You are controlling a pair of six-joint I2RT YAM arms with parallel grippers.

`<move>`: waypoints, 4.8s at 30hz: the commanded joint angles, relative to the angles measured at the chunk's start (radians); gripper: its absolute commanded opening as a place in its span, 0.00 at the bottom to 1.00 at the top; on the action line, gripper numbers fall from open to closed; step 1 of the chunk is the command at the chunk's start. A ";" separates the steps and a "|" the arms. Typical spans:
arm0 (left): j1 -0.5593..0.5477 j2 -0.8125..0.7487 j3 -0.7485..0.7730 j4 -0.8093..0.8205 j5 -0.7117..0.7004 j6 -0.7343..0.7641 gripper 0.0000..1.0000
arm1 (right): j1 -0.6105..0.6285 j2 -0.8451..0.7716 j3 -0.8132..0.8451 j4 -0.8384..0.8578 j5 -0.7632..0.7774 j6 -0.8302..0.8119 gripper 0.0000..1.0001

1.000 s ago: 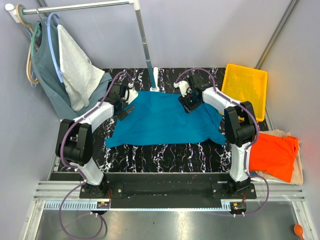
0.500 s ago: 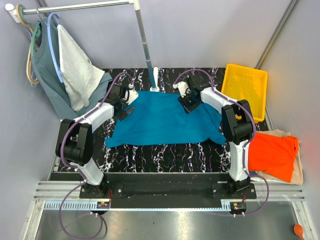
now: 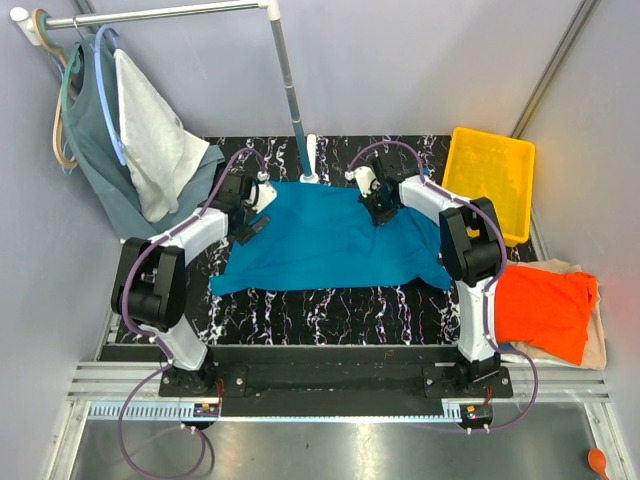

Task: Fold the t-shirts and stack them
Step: Flatten the tshirt out

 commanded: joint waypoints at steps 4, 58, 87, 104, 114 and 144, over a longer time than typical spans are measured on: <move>0.000 -0.068 -0.024 0.018 0.029 -0.001 0.99 | -0.004 -0.109 -0.025 0.013 0.039 0.015 0.00; 0.224 -0.011 -0.003 -0.605 0.482 0.393 0.51 | 0.090 -0.798 -0.456 -0.196 0.061 0.148 0.00; 0.245 0.057 -0.007 -0.617 0.499 0.364 0.00 | 0.090 -0.853 -0.463 -0.236 0.064 0.157 0.00; 0.236 -0.229 0.042 -0.756 0.493 0.321 0.00 | 0.091 -1.040 -0.493 -0.389 -0.059 0.148 0.00; 0.234 -0.278 -0.010 -0.746 0.467 0.301 0.00 | 0.093 -1.120 -0.443 -0.516 -0.114 0.118 0.00; 0.224 -0.184 0.025 -0.733 0.370 0.259 0.00 | 0.093 -1.321 -0.532 -0.676 -0.122 0.032 0.00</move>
